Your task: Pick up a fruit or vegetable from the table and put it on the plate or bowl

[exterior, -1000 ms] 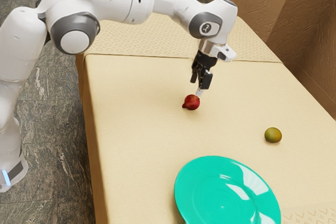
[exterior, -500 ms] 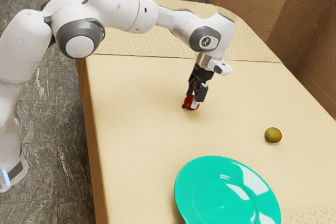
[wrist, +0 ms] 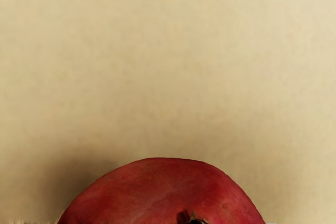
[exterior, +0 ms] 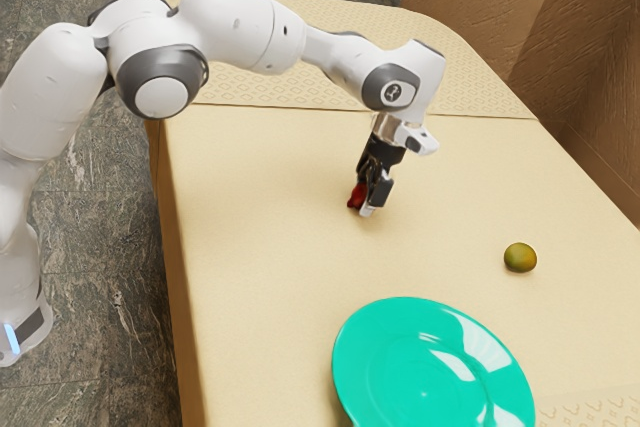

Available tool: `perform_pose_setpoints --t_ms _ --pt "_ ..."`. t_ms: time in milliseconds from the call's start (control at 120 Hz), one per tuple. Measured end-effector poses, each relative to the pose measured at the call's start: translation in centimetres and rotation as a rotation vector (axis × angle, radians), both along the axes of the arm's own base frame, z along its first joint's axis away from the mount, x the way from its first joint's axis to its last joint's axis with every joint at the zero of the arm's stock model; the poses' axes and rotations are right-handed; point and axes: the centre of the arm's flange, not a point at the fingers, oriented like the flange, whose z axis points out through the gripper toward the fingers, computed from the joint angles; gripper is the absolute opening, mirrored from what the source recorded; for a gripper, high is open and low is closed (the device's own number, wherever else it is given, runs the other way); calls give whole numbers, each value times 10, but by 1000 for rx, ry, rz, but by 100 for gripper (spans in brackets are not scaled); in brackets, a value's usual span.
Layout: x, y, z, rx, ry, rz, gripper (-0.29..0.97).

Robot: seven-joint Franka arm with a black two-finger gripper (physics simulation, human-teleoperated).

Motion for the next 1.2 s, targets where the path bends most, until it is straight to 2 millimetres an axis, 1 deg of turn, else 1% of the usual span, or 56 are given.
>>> perform_pose_setpoints --t_ms 50,183,217,258,317,350,467,525,558,608,633,675,725,767,817,950,1008,1058,1125,1200 --pt "1 -1 4 0 -7 -3 34" --pt "1 -4 24 2 -44 -12 30" --pt "0 -8 35 1 -61 -19 30" --pt "-3 -22 56 -2 -93 -42 30" --pt "-9 -56 86 -8 -138 -98 31" --pt "-13 -81 98 -13 -158 -138 31" --pt "-26 -174 122 -26 -200 -286 30" --pt "-35 -228 125 -34 -217 -370 31" --pt "-41 -261 122 -37 -221 -420 31" --pt "-50 -304 119 -46 -227 -486 30" --pt "-54 -321 117 -52 -230 -512 30" --pt "-61 -342 116 -63 -234 -547 30" --pt "-68 -362 115 -72 -237 -578 30" --pt "-72 -373 115 -76 -243 -596 30" --pt "-75 -382 114 -79 -249 -608 30" --pt "-76 -388 114 -83 -263 -615 30" --pt "-77 -392 115 -86 -266 -621 42" --pt "-78 -394 116 -89 -274 -623 50" --pt "-77 -394 118 -91 -286 -620 57" --pt "-75 -393 118 -92 -295 -617 61"
